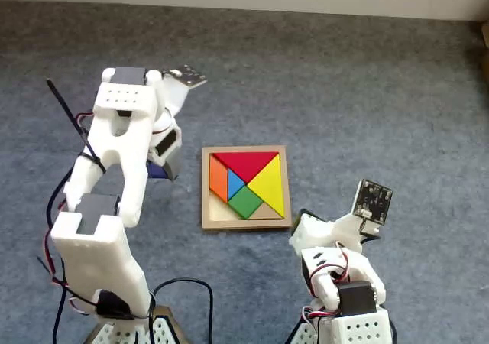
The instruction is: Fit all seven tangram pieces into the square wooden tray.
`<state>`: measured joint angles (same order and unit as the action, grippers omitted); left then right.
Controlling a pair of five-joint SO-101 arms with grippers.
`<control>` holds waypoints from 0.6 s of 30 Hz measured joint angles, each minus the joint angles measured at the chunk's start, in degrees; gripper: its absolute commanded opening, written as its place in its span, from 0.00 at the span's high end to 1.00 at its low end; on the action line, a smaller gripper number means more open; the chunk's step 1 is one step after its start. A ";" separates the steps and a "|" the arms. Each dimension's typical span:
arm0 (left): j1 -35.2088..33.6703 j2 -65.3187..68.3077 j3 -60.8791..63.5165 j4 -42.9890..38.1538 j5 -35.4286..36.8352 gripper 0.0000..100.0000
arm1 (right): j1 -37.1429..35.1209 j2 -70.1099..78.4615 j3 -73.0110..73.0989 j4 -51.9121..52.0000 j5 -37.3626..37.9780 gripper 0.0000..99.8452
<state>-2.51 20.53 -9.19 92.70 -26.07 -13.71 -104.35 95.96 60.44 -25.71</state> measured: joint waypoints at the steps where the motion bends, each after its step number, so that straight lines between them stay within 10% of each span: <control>1: 0.88 -0.09 0.00 0.09 0.00 0.81 | 0.00 0.00 0.00 0.00 0.00 1.00; 18: 20.57 -0.09 3.25 0.35 -8.44 0.82 | 0.00 0.00 0.00 0.00 0.00 1.00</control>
<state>18.07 20.44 -5.93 93.05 -34.51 -13.71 -104.35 95.96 60.44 -25.71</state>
